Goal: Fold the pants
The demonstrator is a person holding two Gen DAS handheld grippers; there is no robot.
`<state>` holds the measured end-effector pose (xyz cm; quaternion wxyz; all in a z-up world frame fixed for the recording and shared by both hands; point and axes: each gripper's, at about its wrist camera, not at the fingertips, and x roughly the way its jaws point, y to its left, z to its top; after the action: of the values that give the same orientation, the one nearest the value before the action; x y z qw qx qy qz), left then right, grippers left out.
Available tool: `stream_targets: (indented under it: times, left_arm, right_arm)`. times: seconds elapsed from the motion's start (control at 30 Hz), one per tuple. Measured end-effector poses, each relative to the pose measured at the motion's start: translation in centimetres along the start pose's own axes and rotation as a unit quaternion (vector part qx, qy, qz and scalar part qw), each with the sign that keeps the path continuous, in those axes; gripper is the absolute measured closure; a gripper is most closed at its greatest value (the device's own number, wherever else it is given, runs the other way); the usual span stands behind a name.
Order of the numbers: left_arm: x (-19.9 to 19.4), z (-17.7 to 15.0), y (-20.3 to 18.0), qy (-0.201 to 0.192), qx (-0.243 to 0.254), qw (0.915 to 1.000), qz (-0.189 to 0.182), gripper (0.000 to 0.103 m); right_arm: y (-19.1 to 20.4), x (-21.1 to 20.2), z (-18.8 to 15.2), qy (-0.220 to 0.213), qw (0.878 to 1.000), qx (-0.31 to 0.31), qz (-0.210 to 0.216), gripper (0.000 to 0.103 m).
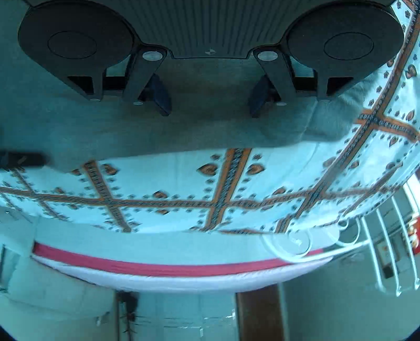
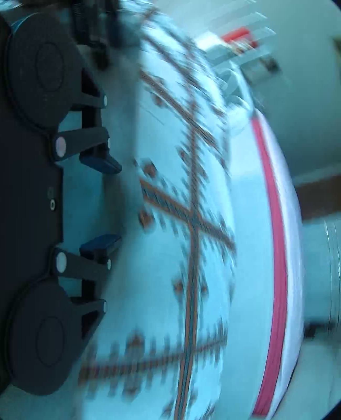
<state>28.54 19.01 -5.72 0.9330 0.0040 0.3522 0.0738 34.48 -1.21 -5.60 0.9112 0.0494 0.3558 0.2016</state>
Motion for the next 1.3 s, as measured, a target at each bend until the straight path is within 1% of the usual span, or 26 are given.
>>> stream_targets:
  times: [0.03,0.07,0.1,0.23,0.3,0.37,0.4,0.43,0.47,0.5,0.53,0.57,0.63,0.7,0.73,0.77,0.83,0.87,0.9,0.93,1.03,1.1,1.17,1.2,1.27,1.3]
  left_arm:
    - [-0.6,0.1,-0.2,-0.004,-0.005,0.9998,-0.016,0.027]
    - [-1.2,0.0,-0.5,-0.008,-0.007,0.9996,-0.025,0.027]
    - [-1.7,-0.1,-1.1,-0.01,-0.004,0.9996,-0.027,0.025]
    - [-2.9,-1.4,-3.1,0.003,-0.001,0.9994,-0.034,0.017]
    - [-3.8,-1.9,-3.8,0.008,0.004,0.9995,-0.032,0.014]
    - [-4.6,-2.5,-4.4,0.01,0.007,0.9996,-0.026,0.009]
    - [-4.8,-2.9,-4.6,0.017,0.01,0.9996,-0.02,0.008]
    - [-4.9,-3.3,-4.7,0.029,0.015,0.9994,-0.012,0.008]
    - [-5.0,-3.7,-4.7,0.043,0.019,0.9989,0.0,0.008]
    - [-5.4,-4.2,-4.5,0.05,0.015,0.9986,0.005,0.008]
    - [-6.0,-4.5,-4.1,0.051,0.007,0.9987,-0.001,0.008]
    - [-6.6,-4.7,-3.8,0.05,-0.002,0.9987,-0.007,0.008]
    - [-7.5,-5.0,-3.1,0.048,-0.021,0.9985,-0.014,0.008]
    - [-8.0,-5.2,-2.8,0.049,-0.039,0.9978,-0.02,0.008]
    - [-8.1,-5.2,-2.8,0.049,-0.048,0.9974,-0.025,0.008]
    - [-8.2,-5.2,-2.9,0.047,-0.054,0.997,-0.029,0.008]
    - [-8.1,-5.2,-3.6,0.046,-0.054,0.9968,-0.037,0.007]
    - [-7.9,-5.3,-4.1,0.05,-0.046,0.9968,-0.041,0.007]
    - [-7.7,-5.3,-4.7,0.055,-0.036,0.9969,-0.043,0.007]
    - [-7.5,-5.4,-5.3,0.058,-0.026,0.997,-0.044,0.007]
    - [-7.0,-5.8,-6.7,0.073,0.003,0.9964,-0.042,0.007]
    - [-6.8,-5.9,-7.0,0.077,0.013,0.9963,-0.037,0.006]
    - [-6.7,-5.9,-6.9,0.078,0.007,0.9963,-0.037,0.006]
    - [-6.7,-6.0,-6.9,0.078,0.004,0.9963,-0.037,0.006]
    - [-6.6,-6.1,-6.8,0.078,0.005,0.9963,-0.035,0.005]
    - [-6.6,-6.1,-6.7,0.079,0.006,0.9963,-0.035,0.005]
  right_arm:
    - [-1.4,-2.1,-0.2,-0.025,1.0,0.012,0.007,0.059]
    - [-3.0,-4.2,-0.6,-0.044,0.999,0.019,0.016,0.059]
    - [-4.8,-6.1,-0.9,-0.053,0.998,0.022,0.012,0.059]
    - [-12.6,-12.9,-3.1,-0.045,0.997,0.038,-0.056,0.059]
    - [-15.8,-15.7,-4.7,-0.041,0.993,0.041,-0.099,0.057]
    - [-17.9,-17.4,-6.5,-0.023,0.993,0.036,-0.109,0.053]
    - [-18.6,-17.1,-7.4,0.002,0.992,0.028,-0.12,0.046]
    - [-19.7,-16.4,-8.4,0.04,0.986,0.03,-0.157,0.046]
    - [-21.2,-16.3,-9.6,0.058,0.978,0.049,-0.194,0.048]
    - [-22.5,-17.7,-10.4,0.028,0.978,0.084,-0.19,0.054]
    - [-23.7,-19.2,-10.6,0.006,0.975,0.134,-0.177,0.056]
    - [-24.7,-20.7,-10.5,-0.013,0.969,0.18,-0.167,0.055]
    - [-26.3,-24.1,-10.5,-0.069,0.964,0.223,-0.132,0.056]
    - [-28.4,-26.5,-11.4,-0.082,0.955,0.259,-0.119,0.057]
    - [-29.4,-27.5,-12.1,-0.087,0.949,0.28,-0.115,0.061]
    - [-30.6,-28.5,-13.3,-0.095,0.939,0.31,-0.112,0.064]
    - [-32.9,-29.3,-15.9,-0.099,0.909,0.395,-0.09,0.078]
    - [-34.1,-29.6,-17.0,-0.105,0.895,0.426,-0.074,0.08]
    - [-34.9,-29.5,-17.5,-0.105,0.888,0.443,-0.067,0.083]
    - [-35.2,-29.5,-18.0,-0.103,0.886,0.448,-0.066,0.083]
    - [-35.2,-28.7,-18.5,-0.098,0.887,0.446,-0.062,0.084]
    - [-35.5,-28.1,-18.8,-0.098,0.882,0.457,-0.057,0.084]
    - [-36.0,-27.2,-19.0,-0.088,0.876,0.471,-0.054,0.084]
    - [-36.2,-26.7,-19.1,-0.083,0.874,0.475,-0.059,0.087]
    - [-36.2,-26.2,-19.1,-0.086,0.872,0.477,-0.067,0.089]
    - [-36.0,-26.2,-18.8,-0.084,0.875,0.472,-0.076,0.103]
